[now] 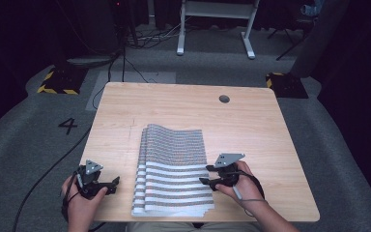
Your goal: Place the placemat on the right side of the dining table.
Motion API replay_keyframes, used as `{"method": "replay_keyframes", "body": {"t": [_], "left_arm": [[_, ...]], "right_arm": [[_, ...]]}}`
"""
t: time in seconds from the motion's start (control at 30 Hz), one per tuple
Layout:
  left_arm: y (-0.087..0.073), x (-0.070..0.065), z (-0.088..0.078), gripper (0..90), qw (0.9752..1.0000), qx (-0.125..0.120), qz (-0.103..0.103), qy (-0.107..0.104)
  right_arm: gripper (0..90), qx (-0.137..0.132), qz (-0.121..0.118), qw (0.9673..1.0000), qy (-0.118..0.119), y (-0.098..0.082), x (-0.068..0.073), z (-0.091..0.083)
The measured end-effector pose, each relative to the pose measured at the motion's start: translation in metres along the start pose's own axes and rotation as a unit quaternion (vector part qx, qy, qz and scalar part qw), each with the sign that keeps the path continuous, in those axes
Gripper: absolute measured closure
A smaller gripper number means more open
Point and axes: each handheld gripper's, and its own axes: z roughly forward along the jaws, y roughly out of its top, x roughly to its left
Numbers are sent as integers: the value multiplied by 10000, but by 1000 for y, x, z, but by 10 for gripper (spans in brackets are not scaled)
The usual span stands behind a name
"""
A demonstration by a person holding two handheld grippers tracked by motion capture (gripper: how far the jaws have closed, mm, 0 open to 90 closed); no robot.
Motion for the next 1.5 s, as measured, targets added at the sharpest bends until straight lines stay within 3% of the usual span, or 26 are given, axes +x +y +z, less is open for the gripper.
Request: {"method": "replay_keyframes", "body": {"t": [0.1, 0.23, 0.43, 0.5, 0.63, 0.67, 0.97, 1.13, 1.5], "left_arm": [[-5, 2, -6, 187, 9999, -129, -27, 9], [-12, 3, -13, 220, 9999, -113, -87, 60], [-20, 4, -28, 240, 9995, -209, -135, 167], [-23, 4, -33, 243, 9993, -268, -176, 191], [-30, 5, -42, 245, 9988, -338, -219, 276], [-32, 5, -44, 246, 9987, -338, -226, 292], [-46, 9, -56, 248, 9978, -359, -355, 432], [-51, 11, -58, 252, 9969, -382, -402, 553], [-46, 10, -52, 252, 9974, -366, -319, 525]], "right_arm": [[437, 8, -56, 10000, 2, 14, -2, 0], [443, -121, -59, 9999, 93, 30, 0, 3], [431, -68, -127, 9996, 245, 59, 10, 15], [401, 8, -43, 9996, 284, 69, 15, 22], [378, 59, -170, 9993, 340, 86, 23, 33], [370, 66, -267, 9991, 322, 89, 23, 36], [359, 149, -343, 9980, 513, 115, 39, 60], [322, 210, -346, 9982, 441, 128, 49, 73], [266, 329, -224, 9990, 211, 143, 65, 106]]}}
